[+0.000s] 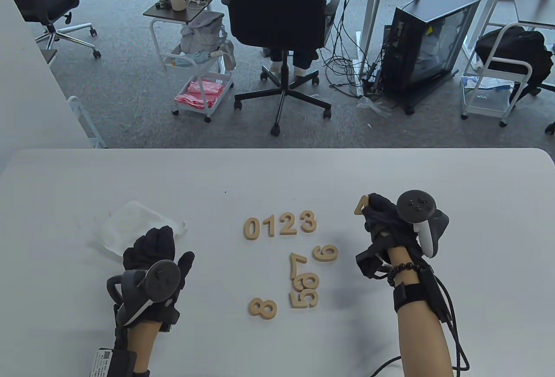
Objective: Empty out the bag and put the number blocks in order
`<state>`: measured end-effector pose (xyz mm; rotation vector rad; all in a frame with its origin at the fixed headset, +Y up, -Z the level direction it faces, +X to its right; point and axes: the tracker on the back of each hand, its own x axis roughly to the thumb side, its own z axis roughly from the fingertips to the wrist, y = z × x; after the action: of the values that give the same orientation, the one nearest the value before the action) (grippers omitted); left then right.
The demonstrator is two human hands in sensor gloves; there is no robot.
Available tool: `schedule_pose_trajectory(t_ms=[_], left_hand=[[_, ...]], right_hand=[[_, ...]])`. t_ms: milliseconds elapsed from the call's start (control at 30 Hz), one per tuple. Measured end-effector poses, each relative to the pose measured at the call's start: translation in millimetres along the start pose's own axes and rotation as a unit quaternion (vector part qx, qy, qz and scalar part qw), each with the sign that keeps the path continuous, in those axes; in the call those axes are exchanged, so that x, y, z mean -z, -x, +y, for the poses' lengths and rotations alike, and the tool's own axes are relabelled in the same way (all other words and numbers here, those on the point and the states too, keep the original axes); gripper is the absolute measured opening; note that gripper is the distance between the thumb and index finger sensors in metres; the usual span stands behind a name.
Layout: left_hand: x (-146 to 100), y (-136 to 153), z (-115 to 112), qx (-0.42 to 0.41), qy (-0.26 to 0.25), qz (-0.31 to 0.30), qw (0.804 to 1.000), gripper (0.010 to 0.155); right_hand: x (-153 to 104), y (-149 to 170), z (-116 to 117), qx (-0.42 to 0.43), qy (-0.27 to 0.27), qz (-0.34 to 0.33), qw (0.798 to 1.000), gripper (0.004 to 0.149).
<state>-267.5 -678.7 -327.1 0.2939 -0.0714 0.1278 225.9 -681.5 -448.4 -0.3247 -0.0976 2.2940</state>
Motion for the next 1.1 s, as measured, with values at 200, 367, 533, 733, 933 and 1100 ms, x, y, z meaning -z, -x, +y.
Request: schedule_pose_trajectory(t_ms=[200,367,533,733,933,1100], left_hand=[[0,1,1,0.001,0.000,0.003,1.000,0.078],[1,1,0,-0.001,0.001,0.004,1.000,0.078],[1,1,0,0.000,0.005,0.005,1.000,0.077],[2,1,0,0.000,0.008,0.007,1.000,0.078],[3,1,0,0.000,0.008,0.007,1.000,0.078],[3,1,0,0.002,0.009,0.008,1.000,0.078]], right_hand=[[22,-7,26,-0.050,-0.014,0.021,0.998,0.051],[34,-11,52,-0.082,-0.018,0.048,0.995,0.049],[44,-14,71,-0.096,-0.025,0.083,0.992,0.045],[51,-21,93,-0.142,-0.042,0.084,0.985,0.046],[55,-19,106,-0.165,-0.053,0.089,0.981,0.045],[58,-15,111,-0.179,-0.056,0.098,0.977,0.045]])
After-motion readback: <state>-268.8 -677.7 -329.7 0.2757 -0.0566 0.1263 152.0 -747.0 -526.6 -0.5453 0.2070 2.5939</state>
